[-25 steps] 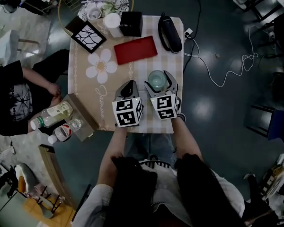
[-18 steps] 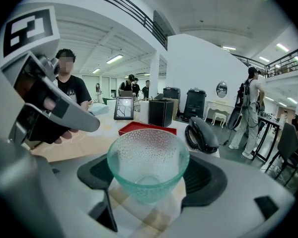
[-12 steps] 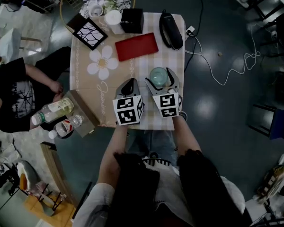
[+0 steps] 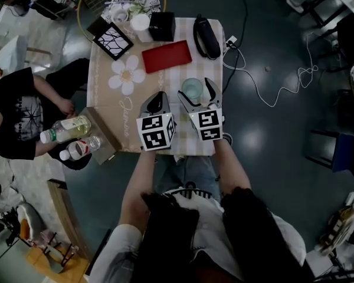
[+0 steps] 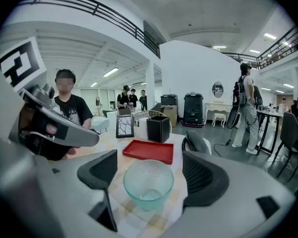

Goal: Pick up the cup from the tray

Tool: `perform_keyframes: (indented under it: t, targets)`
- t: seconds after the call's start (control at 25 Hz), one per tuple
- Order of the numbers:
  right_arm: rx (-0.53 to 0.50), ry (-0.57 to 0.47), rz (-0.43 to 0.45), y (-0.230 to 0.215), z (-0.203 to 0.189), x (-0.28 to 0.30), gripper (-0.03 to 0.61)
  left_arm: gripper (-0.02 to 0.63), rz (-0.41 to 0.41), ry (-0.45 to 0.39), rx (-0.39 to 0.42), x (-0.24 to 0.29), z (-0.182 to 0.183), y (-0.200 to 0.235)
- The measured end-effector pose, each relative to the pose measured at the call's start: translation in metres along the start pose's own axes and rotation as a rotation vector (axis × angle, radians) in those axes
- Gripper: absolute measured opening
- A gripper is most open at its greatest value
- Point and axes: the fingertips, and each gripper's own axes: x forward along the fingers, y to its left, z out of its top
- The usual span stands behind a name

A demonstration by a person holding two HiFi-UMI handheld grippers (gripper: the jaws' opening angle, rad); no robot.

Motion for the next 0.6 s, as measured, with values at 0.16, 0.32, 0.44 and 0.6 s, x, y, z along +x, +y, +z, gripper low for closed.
perform_keyframes:
  t: [0.16,0.32,0.44,0.6]
  targets:
    - [0.004,-0.021,0.004,0.002,0.021,-0.014,0.397,0.006,0.001,-0.04,-0.004,-0.016,0.012,-0.004]
    - [0.011,-0.026,0.029,0.012,0.034,-0.028,0.397,0.006,0.005,-0.07,-0.008,-0.032,0.015,-0.007]
    - [-0.001,-0.028,0.074,0.027,0.043,-0.041,0.396,0.005,0.008,-0.093,-0.015,-0.047,0.017,-0.008]
    - [-0.01,-0.037,0.092,0.042,0.054,-0.059,0.394,0.006,0.002,-0.123,-0.026,-0.064,0.019,-0.012]
